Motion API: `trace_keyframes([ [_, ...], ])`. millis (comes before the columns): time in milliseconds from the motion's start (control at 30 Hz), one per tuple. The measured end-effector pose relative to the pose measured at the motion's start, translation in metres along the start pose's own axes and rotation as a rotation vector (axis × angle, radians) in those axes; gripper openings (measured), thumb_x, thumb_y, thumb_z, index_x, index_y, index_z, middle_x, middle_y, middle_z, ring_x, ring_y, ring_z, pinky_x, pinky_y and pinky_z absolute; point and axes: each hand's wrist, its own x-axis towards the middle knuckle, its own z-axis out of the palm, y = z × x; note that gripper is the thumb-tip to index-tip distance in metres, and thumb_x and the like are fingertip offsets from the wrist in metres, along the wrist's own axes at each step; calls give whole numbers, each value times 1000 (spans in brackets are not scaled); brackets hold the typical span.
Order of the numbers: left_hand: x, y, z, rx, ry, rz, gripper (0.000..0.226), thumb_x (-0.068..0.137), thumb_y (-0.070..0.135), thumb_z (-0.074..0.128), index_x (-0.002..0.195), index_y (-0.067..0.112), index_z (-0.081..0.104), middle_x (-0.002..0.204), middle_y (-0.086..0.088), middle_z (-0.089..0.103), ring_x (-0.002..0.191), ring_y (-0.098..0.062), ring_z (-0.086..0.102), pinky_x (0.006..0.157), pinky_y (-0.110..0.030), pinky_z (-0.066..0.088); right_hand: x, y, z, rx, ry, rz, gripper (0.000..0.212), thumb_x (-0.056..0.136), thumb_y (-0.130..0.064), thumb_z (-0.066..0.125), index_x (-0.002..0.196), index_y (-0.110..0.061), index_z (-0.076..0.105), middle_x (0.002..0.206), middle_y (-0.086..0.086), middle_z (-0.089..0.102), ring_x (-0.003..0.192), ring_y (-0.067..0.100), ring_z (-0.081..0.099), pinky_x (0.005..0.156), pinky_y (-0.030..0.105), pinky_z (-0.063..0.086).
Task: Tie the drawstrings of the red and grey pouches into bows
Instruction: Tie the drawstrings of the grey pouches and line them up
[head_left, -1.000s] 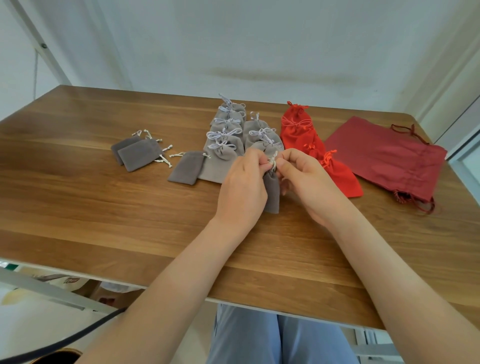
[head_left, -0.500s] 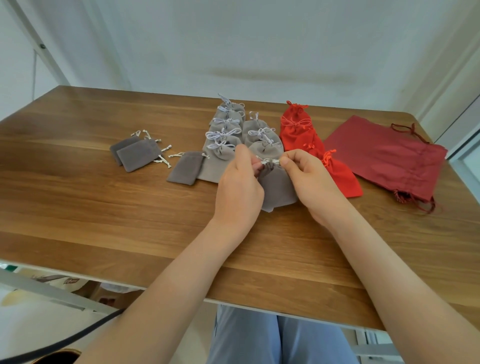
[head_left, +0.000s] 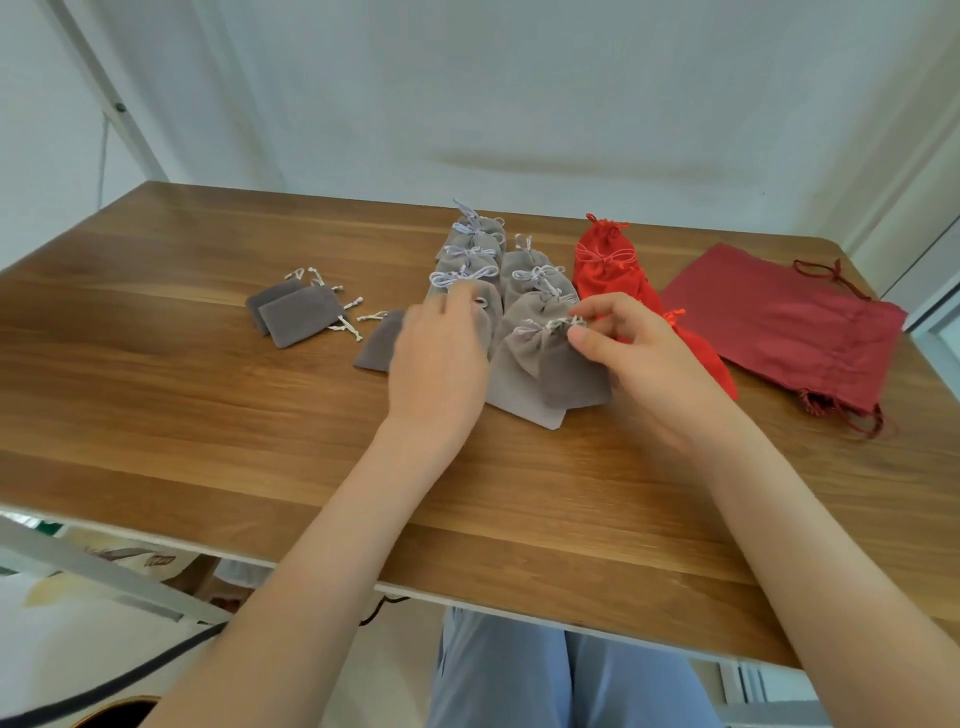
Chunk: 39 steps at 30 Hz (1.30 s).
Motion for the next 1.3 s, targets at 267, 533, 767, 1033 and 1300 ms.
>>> trace_keyframes([
  [267, 6, -28, -2, 333, -271, -318, 45, 97, 30, 48, 130, 3, 35, 133, -18, 46, 122, -37, 43, 92, -43, 39, 4, -3, 12, -339, -178, -14, 18, 89, -20, 63, 106, -24, 61, 97, -1, 64, 98, 22, 61, 88, 38, 47],
  [533, 5, -32, -1, 374, -186, -234, 26, 96, 18, 47, 119, 6, 48, 121, -15, 54, 114, -33, 47, 84, -38, 41, 6, 2, 22, -448, -61, -130, 12, 87, -22, 65, 98, -17, 61, 93, -1, 65, 84, 12, 59, 78, 24, 46],
  [767, 4, -31, -6, 282, 32, -224, 20, 91, 13, 44, 106, 1, 50, 112, -18, 53, 103, -34, 50, 73, -35, 36, 1, 7, 25, -616, 54, -224, 20, 87, -21, 63, 79, -7, 50, 70, 0, 54, 63, 9, 46, 60, 22, 37],
  [1033, -8, -11, -7, 14, 275, 28, 13, 80, 9, 49, 81, -2, 55, 109, -21, 54, 98, -33, 52, 80, -30, 37, 0, 9, 22, -729, 186, -328, 15, 84, -16, 61, 74, -7, 55, 87, 4, 45, 90, 22, 40, 77, 29, 29],
  [1300, -21, 21, 1, -174, 207, 493, 3, 84, 5, 55, 82, 3, 56, 97, -15, 56, 92, -23, 50, 82, -32, 43, -5, -25, 18, 134, -77, -89, 22, 96, -27, 50, 112, -14, 60, 98, 6, 65, 83, 12, 63, 71, 23, 52],
])
